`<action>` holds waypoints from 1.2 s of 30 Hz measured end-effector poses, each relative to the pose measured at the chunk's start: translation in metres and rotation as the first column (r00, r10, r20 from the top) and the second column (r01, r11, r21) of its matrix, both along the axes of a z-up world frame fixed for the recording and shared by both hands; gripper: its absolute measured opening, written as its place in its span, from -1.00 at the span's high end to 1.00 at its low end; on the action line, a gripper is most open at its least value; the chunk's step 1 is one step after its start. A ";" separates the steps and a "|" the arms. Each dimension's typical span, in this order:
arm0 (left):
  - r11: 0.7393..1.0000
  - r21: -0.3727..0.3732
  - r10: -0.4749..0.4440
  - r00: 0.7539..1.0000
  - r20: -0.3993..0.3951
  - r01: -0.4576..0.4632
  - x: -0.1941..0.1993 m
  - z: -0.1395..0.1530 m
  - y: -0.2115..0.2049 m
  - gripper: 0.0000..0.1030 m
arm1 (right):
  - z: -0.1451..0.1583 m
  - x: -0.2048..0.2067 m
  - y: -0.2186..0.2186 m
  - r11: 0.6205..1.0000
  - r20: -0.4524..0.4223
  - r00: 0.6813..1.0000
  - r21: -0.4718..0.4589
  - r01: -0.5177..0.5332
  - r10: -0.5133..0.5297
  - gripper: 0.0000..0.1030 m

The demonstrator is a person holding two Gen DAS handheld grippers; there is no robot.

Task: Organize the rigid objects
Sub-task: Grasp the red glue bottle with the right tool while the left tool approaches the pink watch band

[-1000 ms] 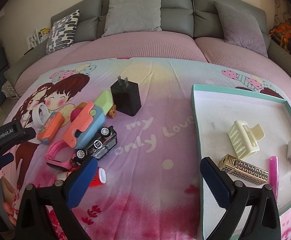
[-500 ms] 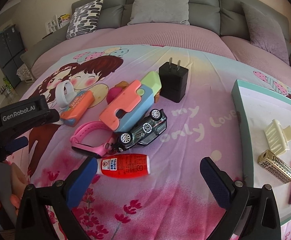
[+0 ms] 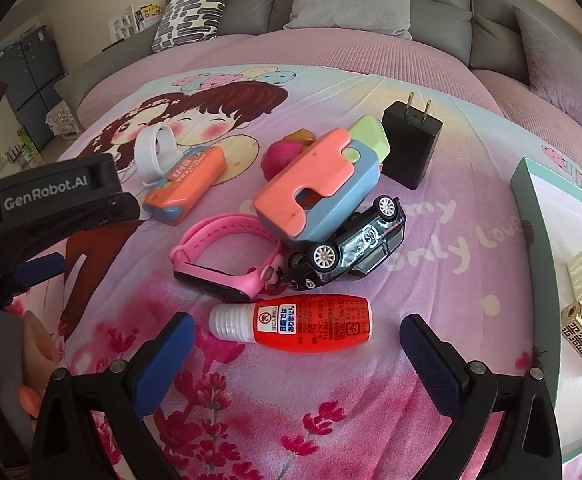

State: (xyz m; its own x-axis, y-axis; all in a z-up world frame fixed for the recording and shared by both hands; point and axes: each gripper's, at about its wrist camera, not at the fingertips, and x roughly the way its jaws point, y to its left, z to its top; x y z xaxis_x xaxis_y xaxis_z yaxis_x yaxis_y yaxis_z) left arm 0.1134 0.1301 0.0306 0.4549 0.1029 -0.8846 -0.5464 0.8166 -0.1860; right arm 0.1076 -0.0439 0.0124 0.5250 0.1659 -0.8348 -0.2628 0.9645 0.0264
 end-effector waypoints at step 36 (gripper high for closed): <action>0.986 -0.047 -0.162 0.987 -0.011 0.161 0.011 -0.001 -0.028 -0.89 | 0.005 0.007 -0.032 0.997 0.000 0.997 -0.006 0.071 -0.071 -0.57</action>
State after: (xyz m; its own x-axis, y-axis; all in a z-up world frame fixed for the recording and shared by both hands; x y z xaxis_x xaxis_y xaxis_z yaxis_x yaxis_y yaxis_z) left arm 0.1248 0.1019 0.0295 0.4489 -0.0118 -0.8935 -0.4113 0.8850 -0.2183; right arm 0.1149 -0.0755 0.0172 0.5348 0.1230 -0.8360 -0.1937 0.9808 0.0204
